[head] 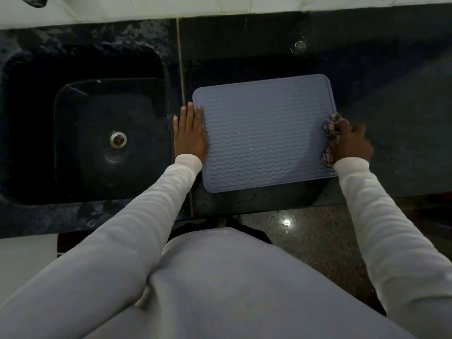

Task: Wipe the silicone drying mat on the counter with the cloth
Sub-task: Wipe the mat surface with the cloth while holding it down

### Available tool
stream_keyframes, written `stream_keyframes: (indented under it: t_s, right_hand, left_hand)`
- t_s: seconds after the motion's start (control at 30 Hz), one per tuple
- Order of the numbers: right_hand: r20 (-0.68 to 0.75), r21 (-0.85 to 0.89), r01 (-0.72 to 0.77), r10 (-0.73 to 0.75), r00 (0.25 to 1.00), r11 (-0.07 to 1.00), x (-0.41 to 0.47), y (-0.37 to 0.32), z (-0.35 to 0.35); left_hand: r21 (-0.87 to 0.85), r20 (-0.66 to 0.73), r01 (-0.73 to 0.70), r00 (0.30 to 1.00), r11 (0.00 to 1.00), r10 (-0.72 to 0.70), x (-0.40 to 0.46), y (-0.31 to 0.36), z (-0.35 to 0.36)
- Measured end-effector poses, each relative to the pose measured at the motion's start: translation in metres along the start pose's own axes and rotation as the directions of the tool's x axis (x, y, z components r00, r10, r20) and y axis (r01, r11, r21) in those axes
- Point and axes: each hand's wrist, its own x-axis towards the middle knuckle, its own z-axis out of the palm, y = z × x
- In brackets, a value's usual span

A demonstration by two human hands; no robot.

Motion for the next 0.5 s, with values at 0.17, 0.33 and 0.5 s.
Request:
stream_keyframes:
  t_s: [0.17,0.33,0.5]
  right_hand:
    - [0.022,-0.02,0.009,-0.008,1.0,1.0,-0.005,-0.029,-0.019]
    - [0.005,0.08,0.317,-0.318,0.948,0.945,-0.055,-0.113,-0.035]
    - [0.111,0.179,0.541,-0.563,0.819,0.822,-0.123,-0.201,0.02]
  left_hand:
    - [-0.002,0.006,0.01,1.0,1.0,-0.01,-0.001,-0.001,-0.003]
    - [-0.008,0.021,0.012,1.0,1.0,-0.012,-0.002,0.002,-0.004]
    - [0.026,0.016,0.013,1.0,1.0,-0.014,-0.001,0.002,-0.003]
